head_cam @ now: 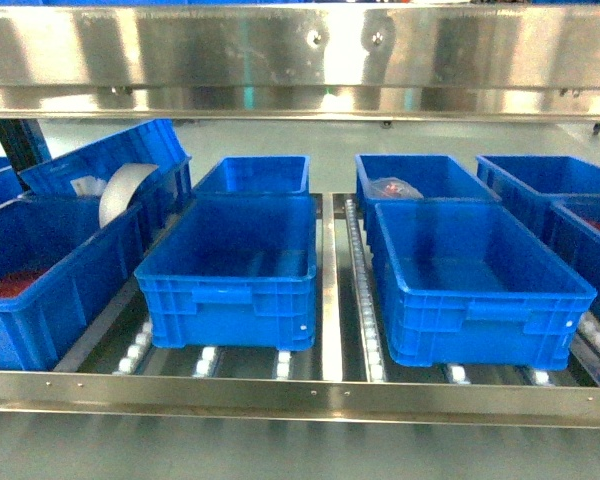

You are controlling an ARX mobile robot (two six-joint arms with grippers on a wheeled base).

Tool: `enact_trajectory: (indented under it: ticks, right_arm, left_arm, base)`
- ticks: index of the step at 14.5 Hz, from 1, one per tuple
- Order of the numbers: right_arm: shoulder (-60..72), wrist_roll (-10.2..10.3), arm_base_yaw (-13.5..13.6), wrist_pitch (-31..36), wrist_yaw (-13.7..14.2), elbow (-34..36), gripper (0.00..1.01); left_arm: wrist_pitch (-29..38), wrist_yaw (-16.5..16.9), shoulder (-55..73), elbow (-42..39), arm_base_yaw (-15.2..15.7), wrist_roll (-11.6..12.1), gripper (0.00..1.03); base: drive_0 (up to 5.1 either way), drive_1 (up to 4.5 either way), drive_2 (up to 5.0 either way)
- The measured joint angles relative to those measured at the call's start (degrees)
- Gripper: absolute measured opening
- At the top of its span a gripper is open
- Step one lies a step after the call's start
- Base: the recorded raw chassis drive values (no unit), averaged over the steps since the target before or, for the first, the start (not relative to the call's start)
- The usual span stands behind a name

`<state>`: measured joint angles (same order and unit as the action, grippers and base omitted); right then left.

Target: Sort blue parts and orange caps into right shelf containers

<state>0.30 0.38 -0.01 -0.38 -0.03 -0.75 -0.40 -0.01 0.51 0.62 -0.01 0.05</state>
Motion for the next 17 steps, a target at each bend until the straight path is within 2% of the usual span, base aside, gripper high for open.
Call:
enact_trajectory:
  ticks: [17]
  right_arm:
    - [0.00, -0.04, 0.00, -0.04, -0.02, 0.00, 0.45]
  left_arm:
    - [-0.07, -0.02, 0.00, 0.00, 0.00, -0.02, 0.43]
  base:
    - [0.0, 0.00, 0.0]
